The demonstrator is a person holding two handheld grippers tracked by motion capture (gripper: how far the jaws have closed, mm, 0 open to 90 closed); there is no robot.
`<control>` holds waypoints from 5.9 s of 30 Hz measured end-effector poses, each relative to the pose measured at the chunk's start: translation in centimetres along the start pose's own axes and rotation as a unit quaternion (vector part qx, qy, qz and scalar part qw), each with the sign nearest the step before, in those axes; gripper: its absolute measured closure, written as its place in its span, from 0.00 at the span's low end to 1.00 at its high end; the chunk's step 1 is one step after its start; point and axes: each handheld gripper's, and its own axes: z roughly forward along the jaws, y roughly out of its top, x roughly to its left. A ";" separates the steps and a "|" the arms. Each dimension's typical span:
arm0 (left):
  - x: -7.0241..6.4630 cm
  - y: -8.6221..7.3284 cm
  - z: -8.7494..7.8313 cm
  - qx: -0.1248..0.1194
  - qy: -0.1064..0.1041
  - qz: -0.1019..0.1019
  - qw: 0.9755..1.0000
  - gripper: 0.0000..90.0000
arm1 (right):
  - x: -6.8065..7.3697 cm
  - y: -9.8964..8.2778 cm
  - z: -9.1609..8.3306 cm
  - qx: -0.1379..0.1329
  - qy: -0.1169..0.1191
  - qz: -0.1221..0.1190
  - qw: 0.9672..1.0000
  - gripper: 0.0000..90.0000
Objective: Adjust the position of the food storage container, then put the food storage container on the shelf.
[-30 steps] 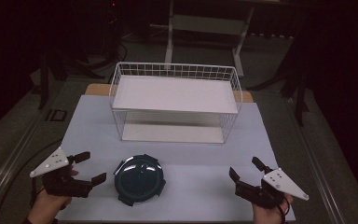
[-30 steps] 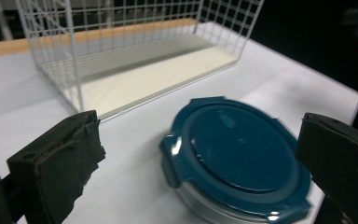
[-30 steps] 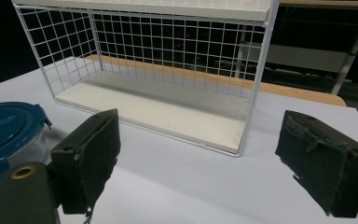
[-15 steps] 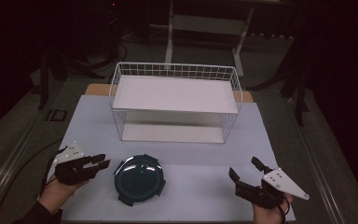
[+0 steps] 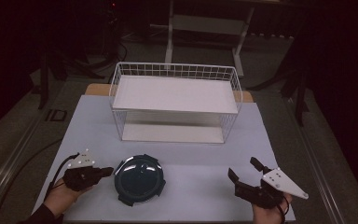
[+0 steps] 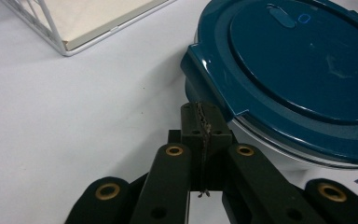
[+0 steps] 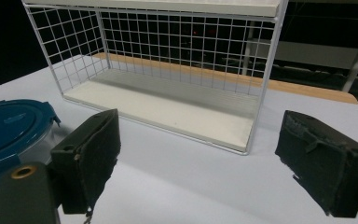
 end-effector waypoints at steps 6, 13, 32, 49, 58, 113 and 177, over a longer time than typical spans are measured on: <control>-0.3 0.0 0.2 0.002 0.002 0.008 1.000 1.00 | 0.0 0.0 0.0 0.000 0.001 0.001 1.000 0.15; -1.0 0.1 0.4 0.001 0.001 0.008 1.000 1.00 | 0.0 0.0 0.0 0.000 0.001 0.000 1.000 0.15; -4.3 0.9 1.8 0.001 -0.052 0.029 0.998 1.00 | 0.1 0.0 0.1 0.002 0.004 -0.003 1.000 0.15; -6.3 2.6 3.9 0.005 -0.063 0.036 0.997 1.00 | 0.2 0.0 0.2 0.004 0.007 -0.005 1.000 0.15; -7.6 3.9 5.8 0.008 -0.083 0.046 0.995 1.00 | 0.2 0.0 0.2 0.004 0.009 -0.005 1.000 0.15; -11.5 10.3 8.1 -0.025 -0.150 -0.049 0.987 0.02 | 1.5 0.6 0.0 0.002 0.031 -0.053 0.998 0.15; -10.2 8.5 12.5 0.088 -0.225 -0.263 0.934 0.60 | -3.1 -2.6 2.6 0.209 0.198 0.197 0.937 0.36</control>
